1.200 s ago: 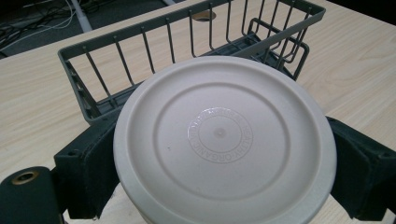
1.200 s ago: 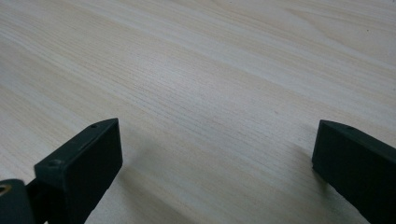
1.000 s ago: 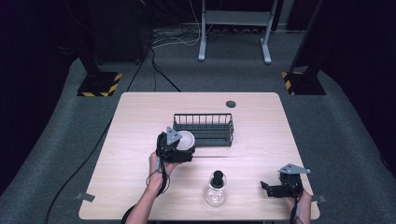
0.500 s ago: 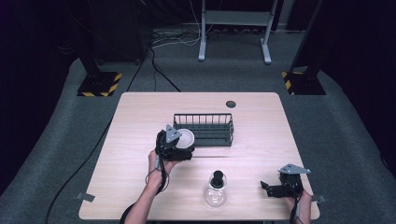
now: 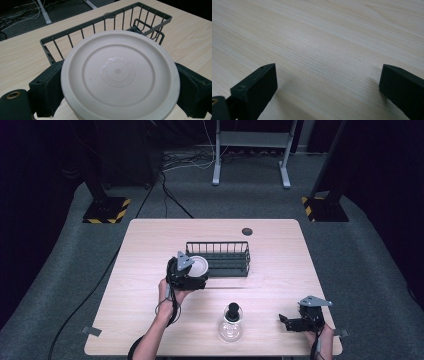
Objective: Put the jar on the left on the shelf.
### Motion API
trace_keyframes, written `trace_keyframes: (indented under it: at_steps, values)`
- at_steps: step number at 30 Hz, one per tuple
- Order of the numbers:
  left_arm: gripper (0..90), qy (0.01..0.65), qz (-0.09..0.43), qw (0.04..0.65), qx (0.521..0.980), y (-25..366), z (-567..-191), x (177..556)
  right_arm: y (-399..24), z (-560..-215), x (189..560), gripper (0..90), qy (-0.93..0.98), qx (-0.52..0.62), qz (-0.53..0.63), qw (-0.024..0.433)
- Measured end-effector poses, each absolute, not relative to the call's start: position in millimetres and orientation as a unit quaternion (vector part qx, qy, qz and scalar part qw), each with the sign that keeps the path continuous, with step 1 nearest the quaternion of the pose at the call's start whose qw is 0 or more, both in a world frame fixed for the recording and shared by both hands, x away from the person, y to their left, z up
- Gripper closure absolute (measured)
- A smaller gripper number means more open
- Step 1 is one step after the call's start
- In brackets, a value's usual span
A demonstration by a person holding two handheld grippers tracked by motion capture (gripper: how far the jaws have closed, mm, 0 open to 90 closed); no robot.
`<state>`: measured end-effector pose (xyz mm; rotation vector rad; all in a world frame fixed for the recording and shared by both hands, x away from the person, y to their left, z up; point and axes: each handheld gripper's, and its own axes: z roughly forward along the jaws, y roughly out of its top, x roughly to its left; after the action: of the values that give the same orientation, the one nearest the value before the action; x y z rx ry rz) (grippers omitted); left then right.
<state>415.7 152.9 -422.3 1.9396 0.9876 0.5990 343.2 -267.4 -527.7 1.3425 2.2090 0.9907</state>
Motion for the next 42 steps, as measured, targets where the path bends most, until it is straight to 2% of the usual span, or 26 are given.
trace_keyframes:
  at_steps: [42]
  values:
    - [9.7, 0.388, 0.255, 0.434, 0.772, 151, -388, 432, -267, -528, 343, 0.7, 0.784, 0.477, 0.351, 0.186]
